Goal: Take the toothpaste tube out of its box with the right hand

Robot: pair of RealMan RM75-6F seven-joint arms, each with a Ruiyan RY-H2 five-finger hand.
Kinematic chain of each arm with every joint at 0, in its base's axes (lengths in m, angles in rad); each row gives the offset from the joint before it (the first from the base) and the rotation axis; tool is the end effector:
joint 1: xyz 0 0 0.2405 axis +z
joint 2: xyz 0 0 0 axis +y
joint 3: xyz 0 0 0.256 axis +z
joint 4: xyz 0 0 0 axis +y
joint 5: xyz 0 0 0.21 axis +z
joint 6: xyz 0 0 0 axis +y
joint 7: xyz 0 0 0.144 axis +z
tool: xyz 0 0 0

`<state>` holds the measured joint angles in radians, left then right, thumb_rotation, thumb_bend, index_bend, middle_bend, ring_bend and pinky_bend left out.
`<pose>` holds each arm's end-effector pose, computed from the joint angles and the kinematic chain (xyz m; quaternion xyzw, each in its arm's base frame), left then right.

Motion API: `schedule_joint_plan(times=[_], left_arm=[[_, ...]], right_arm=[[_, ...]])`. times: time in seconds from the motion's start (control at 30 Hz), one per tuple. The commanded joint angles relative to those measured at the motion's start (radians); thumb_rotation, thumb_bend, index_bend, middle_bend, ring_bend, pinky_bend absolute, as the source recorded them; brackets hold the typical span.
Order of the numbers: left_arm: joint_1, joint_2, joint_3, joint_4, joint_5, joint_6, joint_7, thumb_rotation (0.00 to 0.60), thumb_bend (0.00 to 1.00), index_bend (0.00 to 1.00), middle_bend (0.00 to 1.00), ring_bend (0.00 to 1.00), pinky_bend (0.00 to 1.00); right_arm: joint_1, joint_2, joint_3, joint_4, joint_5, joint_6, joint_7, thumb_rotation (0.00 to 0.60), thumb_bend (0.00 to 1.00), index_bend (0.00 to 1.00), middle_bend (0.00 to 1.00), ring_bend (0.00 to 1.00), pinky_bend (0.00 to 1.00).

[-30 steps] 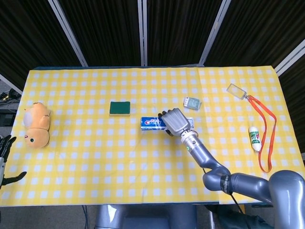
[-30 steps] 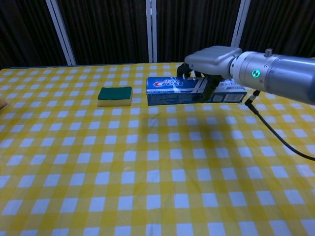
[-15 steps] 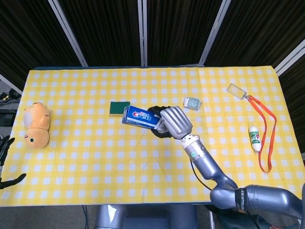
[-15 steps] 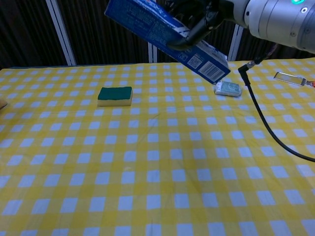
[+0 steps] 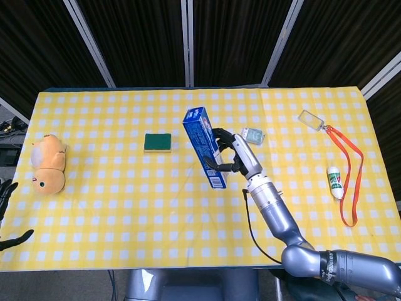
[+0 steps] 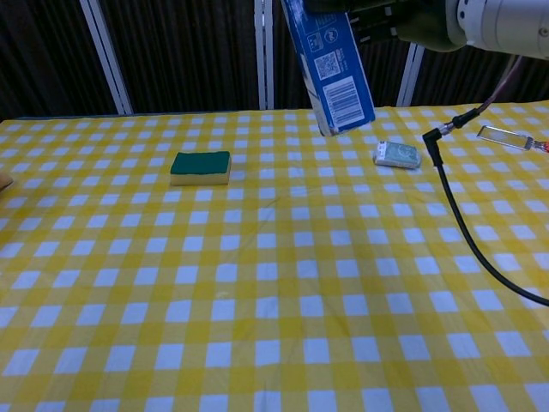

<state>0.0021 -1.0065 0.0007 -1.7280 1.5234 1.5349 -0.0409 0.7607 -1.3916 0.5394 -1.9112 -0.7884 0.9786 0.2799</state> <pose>-0.3081 0.1429 0.1824 -0.5745 -0.4212 -0.3802 0.5900 -0.0408 -0.3532 0.0710 0.4262 -0.6646 0.5942 0.1535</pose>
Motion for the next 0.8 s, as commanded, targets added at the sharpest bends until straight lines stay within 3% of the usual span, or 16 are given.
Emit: schedule_joint_plan(times=[0.03,0.2,0.43,0.6,0.8], left_arm=[[0.0,-0.001,0.0,-0.001,0.0,0.0,0.002,0.6,0.0,0.0,0.0,0.0,0.0],[-0.001,-0.004,0.0,0.0,0.0,-0.003,0.009,0.6,0.0,0.0,0.0,0.0,0.0],[-0.002,-0.008,0.002,-0.004,0.001,-0.004,0.023,0.6,0.0,0.0,0.0,0.0,0.0],[-0.002,-0.01,0.001,-0.005,-0.001,-0.006,0.028,0.6,0.0,0.0,0.0,0.0,0.0],[-0.004,-0.013,0.001,-0.006,-0.002,-0.01,0.036,0.6,0.0,0.0,0.0,0.0,0.0]], right_arm=[[-0.028,-0.008,0.015,0.008,-0.042,-0.006,0.059,0.6,0.38,0.56,0.59,0.51,0.46],[-0.052,-0.04,0.023,0.03,-0.124,0.045,0.123,0.6,0.42,0.57,0.59,0.51,0.45],[-0.063,-0.085,-0.023,0.116,-0.225,0.119,0.095,0.6,0.42,0.56,0.59,0.5,0.45],[-0.051,-0.044,-0.092,0.173,-0.311,0.106,-0.04,0.6,0.43,0.57,0.59,0.5,0.45],[-0.007,-0.015,-0.21,0.322,-0.533,0.146,-0.35,0.6,0.42,0.57,0.59,0.5,0.45]])
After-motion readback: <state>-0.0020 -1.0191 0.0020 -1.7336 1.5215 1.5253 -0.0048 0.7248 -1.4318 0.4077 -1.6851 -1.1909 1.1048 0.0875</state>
